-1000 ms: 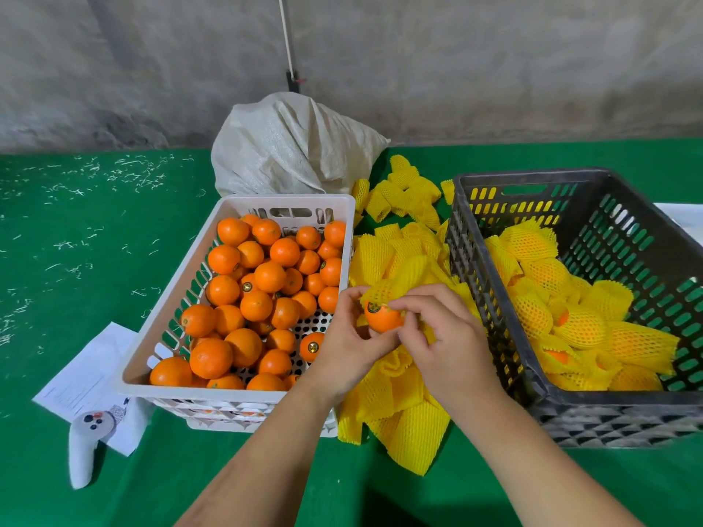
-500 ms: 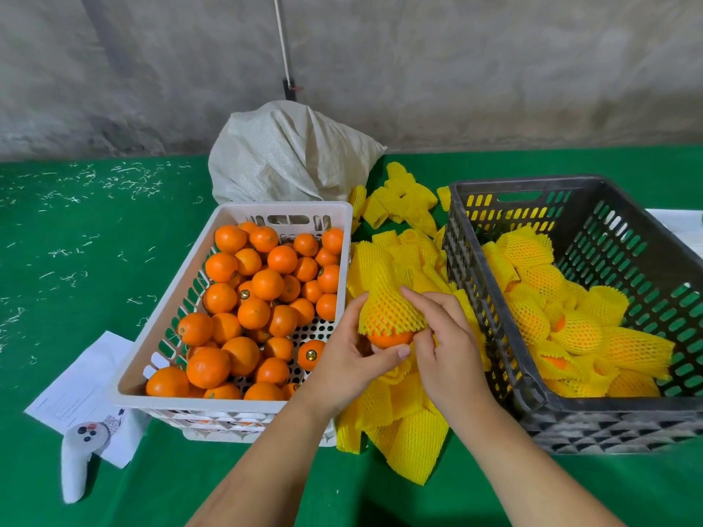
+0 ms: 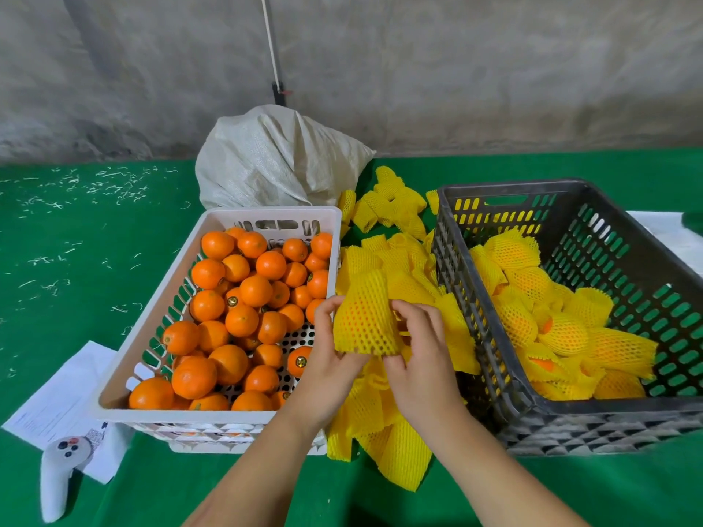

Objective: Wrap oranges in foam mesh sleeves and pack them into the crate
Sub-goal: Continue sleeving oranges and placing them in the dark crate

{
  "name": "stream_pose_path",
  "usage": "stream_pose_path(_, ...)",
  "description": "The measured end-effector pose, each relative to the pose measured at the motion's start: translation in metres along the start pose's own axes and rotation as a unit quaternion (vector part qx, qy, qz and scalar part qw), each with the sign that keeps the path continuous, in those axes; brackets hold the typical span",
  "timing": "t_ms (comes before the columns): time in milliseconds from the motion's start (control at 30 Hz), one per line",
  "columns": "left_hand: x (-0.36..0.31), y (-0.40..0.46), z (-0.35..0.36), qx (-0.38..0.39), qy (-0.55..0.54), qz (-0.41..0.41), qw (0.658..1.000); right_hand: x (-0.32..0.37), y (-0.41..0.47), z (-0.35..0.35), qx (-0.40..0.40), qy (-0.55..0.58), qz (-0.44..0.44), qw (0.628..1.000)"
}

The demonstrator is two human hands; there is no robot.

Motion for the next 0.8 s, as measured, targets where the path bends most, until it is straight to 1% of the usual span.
stream_pose_path(67,0.001,-0.001,0.0,0.036,0.023,0.002,0.999,-0.003,0.004,-0.002,0.005,-0.003,-0.001,1.0)
stream_pose_path(133,0.003,0.0,0.001,0.03,0.044,0.004,0.999,-0.005,0.007,-0.005,-0.013,-0.001,-0.007,1.0)
stream_pose_path(200,0.003,0.001,0.002,0.006,0.059,0.02,0.998,-0.007,0.006,-0.008,-0.038,-0.006,-0.017,0.999)
stream_pose_path(267,0.003,0.001,0.001,-0.021,0.042,0.024,0.999,-0.006,-0.001,-0.007,-0.062,-0.013,-0.039,0.997)
stream_pose_path(300,0.003,0.002,-0.001,-0.044,0.026,0.02,0.998,-0.003,-0.007,-0.004,-0.067,-0.019,-0.064,0.996)
stream_pose_path(367,0.005,0.005,-0.006,-0.086,-0.019,0.011,0.996,0.005,-0.02,0.005,-0.053,-0.04,-0.128,0.99)
stream_pose_path(400,0.007,0.006,-0.008,-0.095,-0.034,0.009,0.995,0.008,-0.025,0.01,-0.04,-0.038,-0.141,0.988)
stream_pose_path(433,0.009,0.007,-0.009,-0.097,-0.034,0.006,0.995,0.01,-0.026,0.014,-0.029,-0.024,-0.125,0.991)
stream_pose_path(467,0.01,0.007,-0.01,-0.094,-0.022,0.0,0.995,0.01,-0.024,0.016,-0.024,-0.002,-0.088,0.996)
stream_pose_path(533,0.012,0.006,-0.008,-0.068,0.01,-0.011,0.998,0.008,-0.016,0.016,-0.02,0.031,-0.007,0.999)
stream_pose_path(567,0.012,0.005,-0.008,-0.049,0.023,-0.012,0.998,0.007,-0.012,0.014,-0.013,0.035,0.013,0.999)
stream_pose_path(667,0.013,0.006,-0.009,-0.032,0.058,-0.001,0.998,0.002,-0.006,0.007,0.02,0.041,0.014,0.999)
stream_pose_path(800,0.012,0.007,-0.009,-0.053,0.07,0.014,0.996,-0.007,-0.009,0.004,-0.021,0.047,0.03,0.998)
Point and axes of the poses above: each hand's wrist, its own y-axis towards the middle knuckle, its own z-axis out of the palm, x = y × z, the point moved 2 cm from there along y, towards the middle knuckle, and after that the axes turned 6 degrees about -z, right-handed, at the moved point
